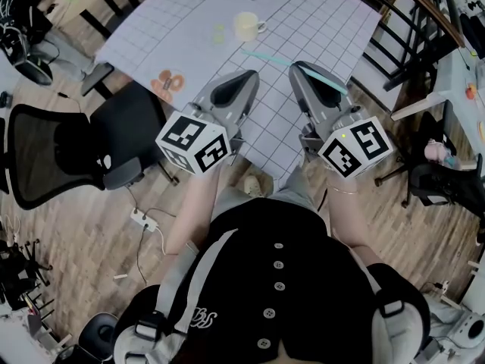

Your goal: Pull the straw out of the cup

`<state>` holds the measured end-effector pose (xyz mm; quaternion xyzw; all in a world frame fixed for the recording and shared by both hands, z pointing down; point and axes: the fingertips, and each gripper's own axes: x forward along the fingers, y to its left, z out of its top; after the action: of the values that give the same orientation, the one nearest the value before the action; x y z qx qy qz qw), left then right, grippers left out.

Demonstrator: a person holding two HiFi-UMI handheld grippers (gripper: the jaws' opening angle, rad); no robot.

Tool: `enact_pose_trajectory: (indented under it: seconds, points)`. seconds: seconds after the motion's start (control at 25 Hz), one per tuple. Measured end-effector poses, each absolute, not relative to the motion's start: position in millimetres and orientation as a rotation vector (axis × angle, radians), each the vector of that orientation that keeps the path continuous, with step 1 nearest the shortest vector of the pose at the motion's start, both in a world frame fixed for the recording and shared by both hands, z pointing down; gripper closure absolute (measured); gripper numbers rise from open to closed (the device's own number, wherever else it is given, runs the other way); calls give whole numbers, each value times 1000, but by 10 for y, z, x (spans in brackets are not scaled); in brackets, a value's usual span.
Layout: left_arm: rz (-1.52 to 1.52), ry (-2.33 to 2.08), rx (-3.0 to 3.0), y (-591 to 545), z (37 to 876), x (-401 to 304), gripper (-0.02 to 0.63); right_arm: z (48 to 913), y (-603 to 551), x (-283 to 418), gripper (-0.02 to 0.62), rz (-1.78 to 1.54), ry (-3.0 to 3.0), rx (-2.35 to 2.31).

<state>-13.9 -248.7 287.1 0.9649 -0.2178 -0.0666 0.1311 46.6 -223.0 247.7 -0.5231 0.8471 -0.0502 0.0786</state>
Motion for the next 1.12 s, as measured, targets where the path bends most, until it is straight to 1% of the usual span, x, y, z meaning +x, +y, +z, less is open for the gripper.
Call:
enact_pose_trajectory:
  seconds: [1.12]
  points:
    - [-166,-605,2811,-2443,2907,-145,609,2490,-2182,404,568,-135,2565,-1560]
